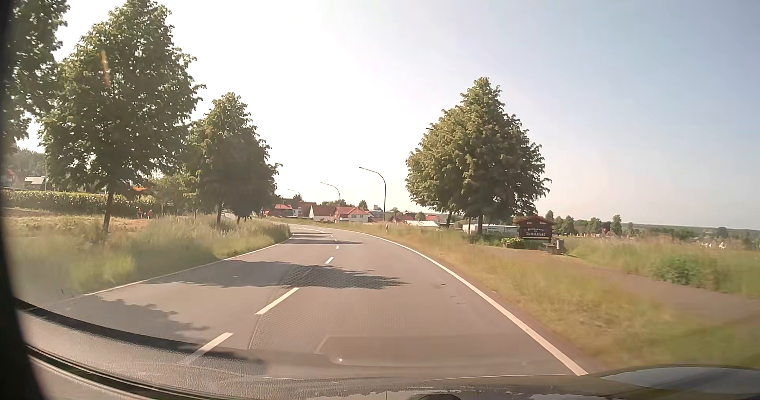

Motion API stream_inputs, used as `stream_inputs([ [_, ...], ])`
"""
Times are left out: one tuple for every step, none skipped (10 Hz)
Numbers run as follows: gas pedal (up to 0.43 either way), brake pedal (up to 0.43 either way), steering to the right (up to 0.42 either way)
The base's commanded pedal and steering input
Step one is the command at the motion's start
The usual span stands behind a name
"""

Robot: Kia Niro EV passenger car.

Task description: Follow the waypoints while adhering to traffic rules and regulations

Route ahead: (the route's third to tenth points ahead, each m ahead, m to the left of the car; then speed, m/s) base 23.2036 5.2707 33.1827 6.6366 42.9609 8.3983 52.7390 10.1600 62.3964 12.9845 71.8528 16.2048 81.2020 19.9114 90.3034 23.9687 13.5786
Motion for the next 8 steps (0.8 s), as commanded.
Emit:
stream_inputs([
  [0.13, 0.0, -0.019],
  [0.13, 0.0, -0.02],
  [0.13, 0.0, -0.02],
  [0.13, 0.0, -0.02],
  [0.13, 0.0, -0.021],
  [0.13, 0.0, -0.021],
  [0.13, 0.0, -0.021],
  [0.13, 0.0, -0.021],
])
